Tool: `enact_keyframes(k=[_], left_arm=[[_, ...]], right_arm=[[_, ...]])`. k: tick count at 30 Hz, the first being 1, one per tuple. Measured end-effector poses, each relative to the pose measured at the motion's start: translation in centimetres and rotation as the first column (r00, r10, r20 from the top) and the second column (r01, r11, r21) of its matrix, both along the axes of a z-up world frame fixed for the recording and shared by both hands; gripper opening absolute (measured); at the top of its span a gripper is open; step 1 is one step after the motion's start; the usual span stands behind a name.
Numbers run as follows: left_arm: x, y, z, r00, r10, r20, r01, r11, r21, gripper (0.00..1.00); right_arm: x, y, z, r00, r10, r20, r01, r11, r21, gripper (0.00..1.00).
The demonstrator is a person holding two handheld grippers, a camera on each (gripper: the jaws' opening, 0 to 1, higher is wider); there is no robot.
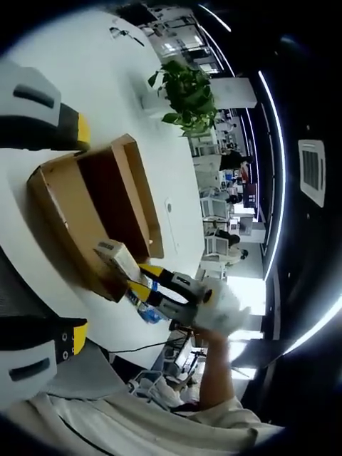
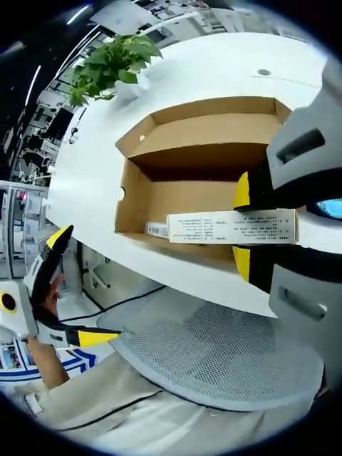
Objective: Operate the shoe box by opening the lid, removing the specified soft item, and placing it in the target area until the item is outside and the box remains undamaged.
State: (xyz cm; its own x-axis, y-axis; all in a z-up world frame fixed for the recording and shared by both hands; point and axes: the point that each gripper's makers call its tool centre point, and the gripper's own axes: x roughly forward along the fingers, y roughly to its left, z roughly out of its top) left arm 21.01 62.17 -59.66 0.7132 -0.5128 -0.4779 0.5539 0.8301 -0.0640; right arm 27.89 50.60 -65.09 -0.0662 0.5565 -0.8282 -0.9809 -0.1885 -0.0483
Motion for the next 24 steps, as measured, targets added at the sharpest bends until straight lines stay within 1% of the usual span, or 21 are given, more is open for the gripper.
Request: enact_keyframes(k=[10, 18, 24], left_arm=[[0.1, -0.4, 0.8, 1.000, -0.004, 0.030, 0.004, 1.000, -0.028, 1.00], [0.1, -0.6, 1.3, 0.999, -0.010, 0.048, 0.011, 0.999, -0.037, 1.00], [0.1, -0.7, 1.5, 0.998, -0.013, 0.056, 0.015, 0.999, -0.035, 1.00]], right_arm=[[0.6, -1.6, 3.0, 0.999, 0.016, 0.041, -0.017, 1.000, 0.007, 0.15], [1.4, -3.5, 4.7, 0.998, 0.006, 0.067, -0.007, 1.000, 0.008, 0.15], [2.3, -5.5, 5.6, 0.997, -0.011, 0.081, 0.011, 1.000, 0.002, 0.15]])
